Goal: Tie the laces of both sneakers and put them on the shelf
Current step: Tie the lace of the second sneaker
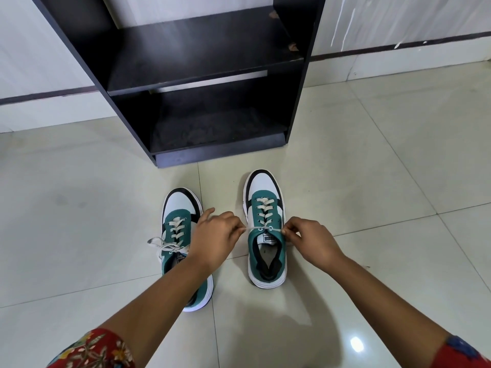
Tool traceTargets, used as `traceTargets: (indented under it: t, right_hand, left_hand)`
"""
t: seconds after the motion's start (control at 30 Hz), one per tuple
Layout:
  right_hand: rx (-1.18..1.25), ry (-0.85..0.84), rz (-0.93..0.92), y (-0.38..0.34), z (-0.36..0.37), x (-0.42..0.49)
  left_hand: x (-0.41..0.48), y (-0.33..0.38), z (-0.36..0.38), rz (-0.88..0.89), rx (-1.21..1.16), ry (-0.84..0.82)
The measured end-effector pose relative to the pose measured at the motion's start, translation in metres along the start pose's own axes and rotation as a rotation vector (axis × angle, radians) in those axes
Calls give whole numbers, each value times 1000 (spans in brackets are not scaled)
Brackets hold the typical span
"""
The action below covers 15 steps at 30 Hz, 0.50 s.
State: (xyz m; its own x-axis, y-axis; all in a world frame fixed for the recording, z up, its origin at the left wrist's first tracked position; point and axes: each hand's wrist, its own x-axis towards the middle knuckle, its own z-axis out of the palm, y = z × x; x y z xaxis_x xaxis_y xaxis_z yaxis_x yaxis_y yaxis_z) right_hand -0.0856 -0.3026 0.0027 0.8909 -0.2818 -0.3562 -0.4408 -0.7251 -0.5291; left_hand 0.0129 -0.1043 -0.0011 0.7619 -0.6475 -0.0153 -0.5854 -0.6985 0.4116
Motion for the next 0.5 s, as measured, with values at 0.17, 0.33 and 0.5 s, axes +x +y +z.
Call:
traceTargets:
  t: [0.17,0.33,0.5]
  right_hand:
    - [42,-61,-60,-1,-3,2]
    - [742,-12,-52,-14,0,0]
    - [1281,-88,-9,-23,5,7]
  left_hand:
    - [4,-2,-7,-81,-259,-124]
    - [9,16,-10,-404,-916,-147]
    - [20,28,-16,-566,-1464,-168]
